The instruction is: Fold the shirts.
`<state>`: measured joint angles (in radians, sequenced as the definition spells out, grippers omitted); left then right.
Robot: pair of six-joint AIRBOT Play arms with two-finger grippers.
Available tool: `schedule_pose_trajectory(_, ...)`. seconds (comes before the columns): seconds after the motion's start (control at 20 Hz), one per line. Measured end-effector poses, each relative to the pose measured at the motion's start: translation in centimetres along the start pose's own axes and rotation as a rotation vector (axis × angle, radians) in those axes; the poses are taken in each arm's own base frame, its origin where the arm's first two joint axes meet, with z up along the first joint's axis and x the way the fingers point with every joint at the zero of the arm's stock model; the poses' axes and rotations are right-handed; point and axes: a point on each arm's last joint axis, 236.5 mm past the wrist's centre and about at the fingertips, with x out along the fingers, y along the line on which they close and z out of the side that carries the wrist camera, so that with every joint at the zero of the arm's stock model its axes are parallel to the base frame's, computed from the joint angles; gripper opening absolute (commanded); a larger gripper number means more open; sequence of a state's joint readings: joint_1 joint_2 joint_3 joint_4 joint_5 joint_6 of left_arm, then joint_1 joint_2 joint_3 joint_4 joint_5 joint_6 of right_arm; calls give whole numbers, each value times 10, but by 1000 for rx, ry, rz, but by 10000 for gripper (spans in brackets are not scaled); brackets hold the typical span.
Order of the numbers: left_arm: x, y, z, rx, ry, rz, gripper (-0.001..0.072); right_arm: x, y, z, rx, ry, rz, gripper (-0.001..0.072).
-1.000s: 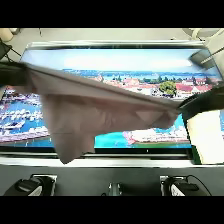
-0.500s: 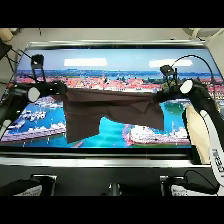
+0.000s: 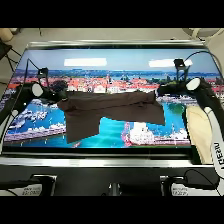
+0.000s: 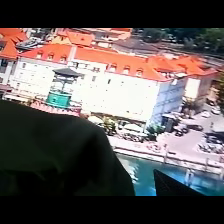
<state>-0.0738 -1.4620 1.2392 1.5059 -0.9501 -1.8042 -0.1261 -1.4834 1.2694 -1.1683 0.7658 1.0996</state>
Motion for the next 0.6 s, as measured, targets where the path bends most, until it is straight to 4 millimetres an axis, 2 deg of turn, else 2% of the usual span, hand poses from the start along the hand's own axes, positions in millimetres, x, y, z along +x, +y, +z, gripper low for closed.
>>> schedule_pose_trajectory(0.05,-3,15,-9,7,58,20,369,-11,-15,-4,7,13,-14,488)
schedule_pose_trajectory(0.15,-3,38,-32,4,163,36,418,-30,-42,-31,14,104,-15,411)
schedule_pose_trajectory(0.2,0,42,-46,-5,215,20,474,-36,-47,-45,13,152,2,411)
schedule_pose_trajectory(0.35,14,32,-79,-39,299,-90,478,-46,-45,-88,1,286,76,411)
schedule_pose_trajectory(0.45,24,22,-86,-66,295,-155,478,-48,-39,-104,4,332,119,411)
schedule_pose_trajectory(0.6,38,14,-84,-87,261,-204,478,-50,-34,-117,7,366,155,411)
